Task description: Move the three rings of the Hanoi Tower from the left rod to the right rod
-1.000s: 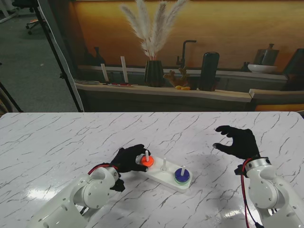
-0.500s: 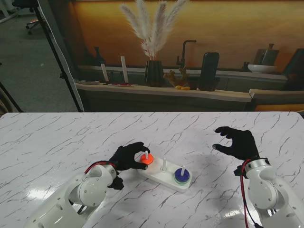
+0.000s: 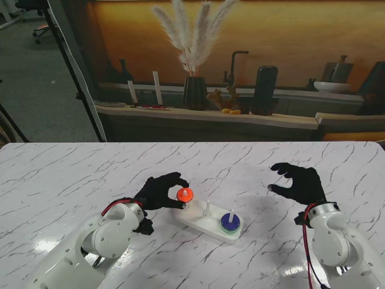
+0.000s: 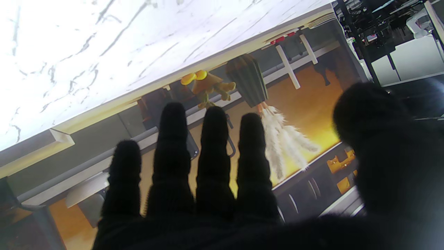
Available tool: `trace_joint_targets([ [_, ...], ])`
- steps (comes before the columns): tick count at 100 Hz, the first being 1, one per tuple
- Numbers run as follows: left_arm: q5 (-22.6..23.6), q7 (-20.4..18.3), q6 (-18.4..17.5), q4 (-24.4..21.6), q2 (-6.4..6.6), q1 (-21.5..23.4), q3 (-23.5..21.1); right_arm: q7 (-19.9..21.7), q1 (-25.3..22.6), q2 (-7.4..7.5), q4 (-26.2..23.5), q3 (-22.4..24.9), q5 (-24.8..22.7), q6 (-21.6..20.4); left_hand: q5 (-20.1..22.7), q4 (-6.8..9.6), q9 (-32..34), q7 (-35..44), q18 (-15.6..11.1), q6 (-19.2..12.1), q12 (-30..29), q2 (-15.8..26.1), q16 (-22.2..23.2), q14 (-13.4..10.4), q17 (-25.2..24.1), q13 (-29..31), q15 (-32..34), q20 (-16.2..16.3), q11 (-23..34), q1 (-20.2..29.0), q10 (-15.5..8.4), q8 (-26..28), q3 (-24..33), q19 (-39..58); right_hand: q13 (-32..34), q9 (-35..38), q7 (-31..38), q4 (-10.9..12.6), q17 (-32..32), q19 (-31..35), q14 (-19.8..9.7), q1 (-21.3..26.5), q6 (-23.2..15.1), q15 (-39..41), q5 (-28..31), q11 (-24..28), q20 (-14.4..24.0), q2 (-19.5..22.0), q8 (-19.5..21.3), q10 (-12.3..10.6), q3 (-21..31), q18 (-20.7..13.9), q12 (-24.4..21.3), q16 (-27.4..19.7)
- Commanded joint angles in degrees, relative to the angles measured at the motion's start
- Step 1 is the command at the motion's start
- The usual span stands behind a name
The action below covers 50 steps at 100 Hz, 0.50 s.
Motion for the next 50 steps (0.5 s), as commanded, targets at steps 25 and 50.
trace_joint_targets([
  [25, -0.3, -1.5, -1.5, -1.9, 0.2, -0.2, -0.6, -0.2, 0.4, -0.64, 1.2, -1.3, 0.6, -0.1, 3.7, -0.03, 0.2, 4.8, 0.1, -1.0, 0.4, 3.0, -0.6, -0.2, -1.0, 0.7, 0.2, -0.2, 0.2, 3.6, -1.0, 2.2, 1.1, 0.8, 0.2, -0.1, 0.5, 1.8, -0.3, 0.7, -0.4, -0.6, 0.2, 0.4, 0.7, 0.5, 0.6, -1.0, -0.9, -0.4, 0.5, 16.3, 0.2, 0.7],
  [50, -0.5, -2.4, -1.8, -3.4, 0.34, -0.6, -0.4, -0.1, 0.7, -0.62, 1.6, -1.5, 0.7, -0.5, 3.7, 0.0, 0.3, 4.6, 0.1, -1.0, 0.4, 3.2, -0.6, -0.2, -0.9, 0.7, 0.1, -0.2, 0.2, 3.5, -1.0, 2.0, 1.0, 0.8, 0.2, -0.1, 0.5, 1.8, -0.3, 0.7, -0.4, -0.5, 0.1, 0.4, 0.7, 0.5, 0.6, -1.2, -0.8, -0.4, 0.5, 16.3, 0.2, 0.7],
])
